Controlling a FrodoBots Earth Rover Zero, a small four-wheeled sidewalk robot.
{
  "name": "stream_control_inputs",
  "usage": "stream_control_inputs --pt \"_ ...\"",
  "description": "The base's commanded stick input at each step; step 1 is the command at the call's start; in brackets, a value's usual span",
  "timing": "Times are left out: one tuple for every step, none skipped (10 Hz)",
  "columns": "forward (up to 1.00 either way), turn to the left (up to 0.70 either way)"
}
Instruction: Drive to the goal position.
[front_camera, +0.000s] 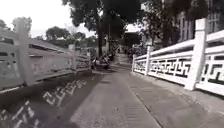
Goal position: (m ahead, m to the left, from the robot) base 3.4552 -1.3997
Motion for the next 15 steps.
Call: stream_control_inputs --pt "0.7 0.0" --pt "0.7 0.0" --pt "0.7 0.0" --pt "0.7 0.0" --pt "0.7 0.0" --pt "0.7 0.0" --pt "0.7 0.0" --pt "0.7 0.0" --pt "0.7 0.0" --pt "0.7 0.0" --pt "0.7 0.0" --pt "0.7 0.0" --pt "0.7 0.0" --pt "0.7 0.0" --pt "0.7 0.0"
